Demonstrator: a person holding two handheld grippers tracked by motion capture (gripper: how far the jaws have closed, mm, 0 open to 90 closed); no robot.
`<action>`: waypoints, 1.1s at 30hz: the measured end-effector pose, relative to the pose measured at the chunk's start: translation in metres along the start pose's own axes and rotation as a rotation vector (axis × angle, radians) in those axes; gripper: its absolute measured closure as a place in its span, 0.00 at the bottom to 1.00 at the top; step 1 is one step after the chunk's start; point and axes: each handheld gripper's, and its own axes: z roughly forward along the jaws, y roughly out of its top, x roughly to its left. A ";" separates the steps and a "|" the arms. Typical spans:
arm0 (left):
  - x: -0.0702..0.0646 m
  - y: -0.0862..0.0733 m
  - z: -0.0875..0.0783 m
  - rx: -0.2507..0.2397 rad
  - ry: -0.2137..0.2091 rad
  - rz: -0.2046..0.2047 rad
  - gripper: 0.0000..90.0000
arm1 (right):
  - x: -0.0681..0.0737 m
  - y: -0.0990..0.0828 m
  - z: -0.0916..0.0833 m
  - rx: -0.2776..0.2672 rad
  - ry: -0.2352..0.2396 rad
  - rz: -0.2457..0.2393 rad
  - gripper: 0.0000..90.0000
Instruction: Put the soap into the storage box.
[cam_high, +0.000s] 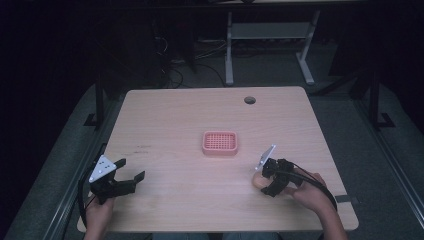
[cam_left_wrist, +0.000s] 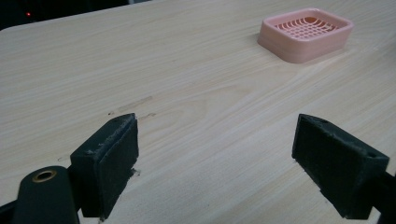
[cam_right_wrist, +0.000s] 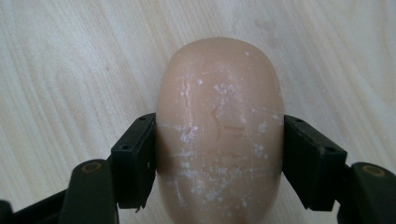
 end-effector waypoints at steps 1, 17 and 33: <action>0.000 0.000 0.000 0.000 0.001 -0.001 0.16 | 0.000 0.001 -0.001 -0.002 -0.003 0.000 0.36; 0.001 0.000 -0.001 -0.007 0.003 -0.006 0.16 | -0.010 0.014 -0.016 -0.053 -0.002 -0.018 0.36; 0.000 0.001 -0.002 -0.009 0.003 -0.010 0.16 | -0.023 0.028 -0.023 -0.084 0.018 -0.015 0.36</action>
